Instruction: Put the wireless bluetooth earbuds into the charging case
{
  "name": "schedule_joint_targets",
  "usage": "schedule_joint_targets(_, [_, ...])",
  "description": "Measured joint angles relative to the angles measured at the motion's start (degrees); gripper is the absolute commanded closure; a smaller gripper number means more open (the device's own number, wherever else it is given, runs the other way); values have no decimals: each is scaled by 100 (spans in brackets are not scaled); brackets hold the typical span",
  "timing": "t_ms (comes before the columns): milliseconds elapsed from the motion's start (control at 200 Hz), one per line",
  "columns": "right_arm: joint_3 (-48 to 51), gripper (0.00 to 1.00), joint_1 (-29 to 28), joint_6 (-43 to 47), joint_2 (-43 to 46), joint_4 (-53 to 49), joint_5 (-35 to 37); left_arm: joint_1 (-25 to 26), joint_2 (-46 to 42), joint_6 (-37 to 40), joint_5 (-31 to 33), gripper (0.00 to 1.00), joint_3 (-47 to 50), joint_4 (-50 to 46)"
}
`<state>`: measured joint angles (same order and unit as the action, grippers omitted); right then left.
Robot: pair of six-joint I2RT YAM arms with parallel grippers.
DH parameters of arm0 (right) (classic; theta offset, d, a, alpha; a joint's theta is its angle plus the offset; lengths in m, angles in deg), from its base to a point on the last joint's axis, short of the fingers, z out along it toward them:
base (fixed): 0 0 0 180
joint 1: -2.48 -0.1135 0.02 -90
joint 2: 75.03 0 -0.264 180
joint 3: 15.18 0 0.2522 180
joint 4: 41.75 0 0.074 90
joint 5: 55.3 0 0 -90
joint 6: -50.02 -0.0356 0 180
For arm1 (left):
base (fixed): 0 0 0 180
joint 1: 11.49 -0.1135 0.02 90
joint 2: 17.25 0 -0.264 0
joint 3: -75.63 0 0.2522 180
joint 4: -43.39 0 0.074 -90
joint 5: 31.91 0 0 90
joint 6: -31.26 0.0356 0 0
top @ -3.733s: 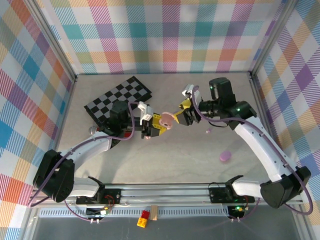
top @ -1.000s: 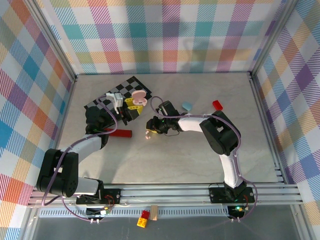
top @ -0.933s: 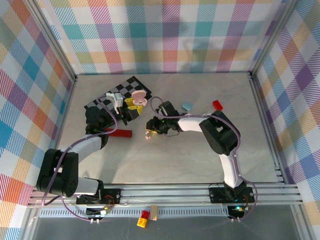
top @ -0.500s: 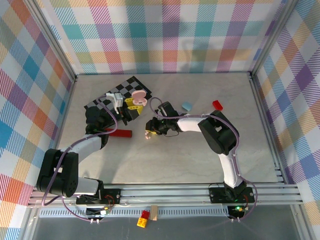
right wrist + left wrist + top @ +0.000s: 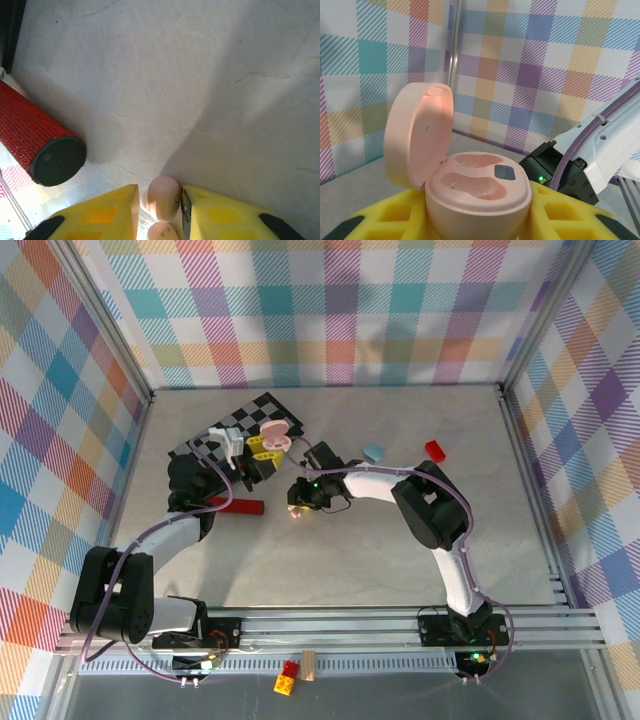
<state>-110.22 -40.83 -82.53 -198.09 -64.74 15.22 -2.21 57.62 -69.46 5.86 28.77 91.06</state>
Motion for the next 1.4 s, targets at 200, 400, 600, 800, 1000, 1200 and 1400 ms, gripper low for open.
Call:
schedule_joint_targets(200, [-184,78,0,-4,-74,-260,72,-39,-90,96,50,63,0,-55])
schedule_joint_targets(400, [-326,80,-7,20,-101,-492,199,-44,-90,122,48,63,2,-144])
schedule_joint_targets(600, [-74,80,-9,151,142,-496,592,-44,-138,181,50,63,2,-254])
schedule_joint_targets(800, [1056,80,328,195,1069,-546,1032,-44,-166,225,48,63,2,-306])
schedule_joint_targets(1000, [2083,79,776,437,2052,-632,1235,-44,-166,227,48,63,2,-306])
schedule_joint_targets(1200, [2704,78,929,872,2470,-857,1150,-44,-166,227,46,63,2,-345])
schedule_joint_targets(1400, [2767,72,929,1215,2483,-944,1054,-44,-166,227,44,63,2,-437])
